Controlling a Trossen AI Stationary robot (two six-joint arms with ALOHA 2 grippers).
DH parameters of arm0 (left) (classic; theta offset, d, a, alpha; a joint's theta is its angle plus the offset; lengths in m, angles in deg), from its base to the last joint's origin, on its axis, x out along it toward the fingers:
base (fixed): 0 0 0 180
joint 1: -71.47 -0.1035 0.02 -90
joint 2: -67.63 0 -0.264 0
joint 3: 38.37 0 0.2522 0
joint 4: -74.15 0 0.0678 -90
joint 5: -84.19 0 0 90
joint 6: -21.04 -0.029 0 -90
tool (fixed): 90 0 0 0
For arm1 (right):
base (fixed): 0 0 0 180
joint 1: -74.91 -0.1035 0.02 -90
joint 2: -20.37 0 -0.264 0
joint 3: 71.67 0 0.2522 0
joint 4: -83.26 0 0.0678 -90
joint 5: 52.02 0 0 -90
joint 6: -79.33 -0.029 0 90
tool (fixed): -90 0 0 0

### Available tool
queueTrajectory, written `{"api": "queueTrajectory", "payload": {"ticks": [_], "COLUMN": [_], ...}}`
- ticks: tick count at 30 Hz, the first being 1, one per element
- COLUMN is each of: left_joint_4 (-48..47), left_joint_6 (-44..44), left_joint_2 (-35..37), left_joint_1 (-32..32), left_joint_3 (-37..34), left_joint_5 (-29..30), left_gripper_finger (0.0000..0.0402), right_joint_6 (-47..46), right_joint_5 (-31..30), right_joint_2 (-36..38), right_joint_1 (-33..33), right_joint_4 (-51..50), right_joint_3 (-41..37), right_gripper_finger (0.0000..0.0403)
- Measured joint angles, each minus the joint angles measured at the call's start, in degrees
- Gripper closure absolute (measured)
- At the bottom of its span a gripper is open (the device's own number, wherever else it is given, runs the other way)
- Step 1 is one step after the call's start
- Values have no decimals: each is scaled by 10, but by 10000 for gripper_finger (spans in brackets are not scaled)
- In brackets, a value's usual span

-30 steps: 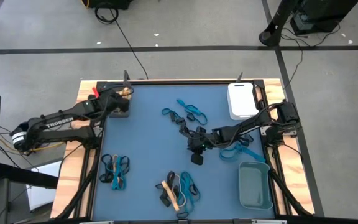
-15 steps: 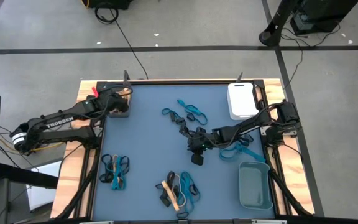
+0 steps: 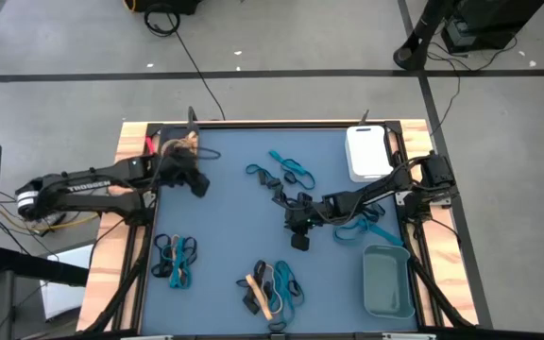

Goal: Sort rubber bands into baskets
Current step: Put the yellow rubber band into the black bin

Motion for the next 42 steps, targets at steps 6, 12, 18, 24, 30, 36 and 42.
{"api": "queueTrajectory", "payload": {"ticks": [6, 12, 18, 24, 30, 36, 42], "left_joint_4": [-10, -89, -196, -213, -211, -211, -211], "left_joint_6": [63, 165, 260, 282, 252, 223, 223], "left_joint_2": [0, -5, -23, -46, -85, -130, -154], "left_joint_1": [98, 177, 244, 298, 341, 381, 392], "left_joint_3": [12, 13, 12, 12, 6, -14, -16], "left_joint_5": [-15, -67, -135, -187, -185, -189, -168], "left_gripper_finger": [238, 238, 239, 239, 239, 239, 239], "right_joint_6": [4, -1, -1, 0, 0, 1, 4], "right_joint_5": [-15, -15, -15, -15, -12, -11, -11], "right_joint_2": [0, 0, 0, 0, 0, 0, 0], "right_joint_1": [0, -1, -2, -2, -3, -9, -9], "right_joint_4": [0, 0, 9, 12, 12, 12, 12], "right_joint_3": [0, 0, 0, 0, 0, 0, 0], "right_gripper_finger": [324, 325, 323, 325, 324, 324, 325]}}
